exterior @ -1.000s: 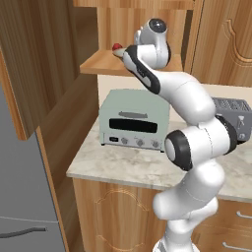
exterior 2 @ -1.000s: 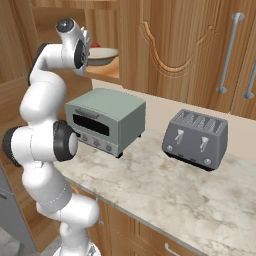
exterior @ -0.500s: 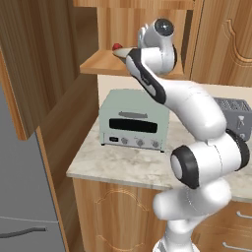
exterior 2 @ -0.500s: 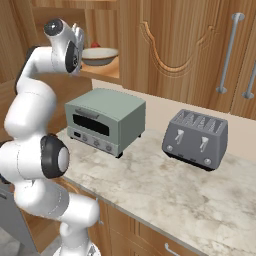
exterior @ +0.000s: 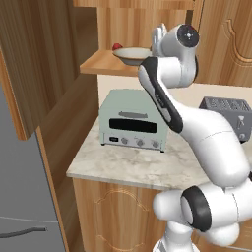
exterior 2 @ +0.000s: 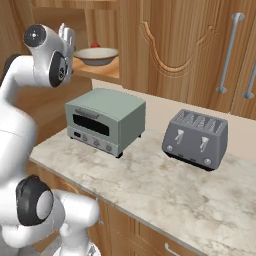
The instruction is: Pick the mug and place it in the sink. Pick the bowl and place it in the open cabinet and then close the cabinet.
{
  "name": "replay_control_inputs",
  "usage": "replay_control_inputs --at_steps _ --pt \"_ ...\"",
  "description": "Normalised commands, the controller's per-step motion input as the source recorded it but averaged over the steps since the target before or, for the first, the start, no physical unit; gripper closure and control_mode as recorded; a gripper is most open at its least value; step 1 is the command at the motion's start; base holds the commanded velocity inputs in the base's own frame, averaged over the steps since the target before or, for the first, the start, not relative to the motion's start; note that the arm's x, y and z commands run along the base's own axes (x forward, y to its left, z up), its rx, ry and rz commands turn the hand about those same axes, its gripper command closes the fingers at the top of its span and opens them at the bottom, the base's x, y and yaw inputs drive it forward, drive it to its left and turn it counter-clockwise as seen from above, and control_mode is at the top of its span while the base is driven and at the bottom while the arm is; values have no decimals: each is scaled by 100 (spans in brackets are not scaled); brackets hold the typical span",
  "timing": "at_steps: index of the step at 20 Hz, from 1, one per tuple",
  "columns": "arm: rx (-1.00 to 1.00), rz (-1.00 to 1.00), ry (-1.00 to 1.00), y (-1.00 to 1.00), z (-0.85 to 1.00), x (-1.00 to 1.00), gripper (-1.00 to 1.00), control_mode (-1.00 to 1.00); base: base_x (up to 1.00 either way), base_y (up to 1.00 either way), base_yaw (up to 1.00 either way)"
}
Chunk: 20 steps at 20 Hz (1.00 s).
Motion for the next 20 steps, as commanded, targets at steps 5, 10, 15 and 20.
replay_control_inputs --at_steps 5,10,15,20 --pt "4 0 -3 -10 36 -100 -100 -100 0 0 0" --pt "1 0 0 0 6 -100 -100 -100 0 0 0" --pt "0 0 0 2 4 -100 -100 -100 0 0 0" --pt "0 0 -1 29 8 -100 -100 -100 0 0 0"
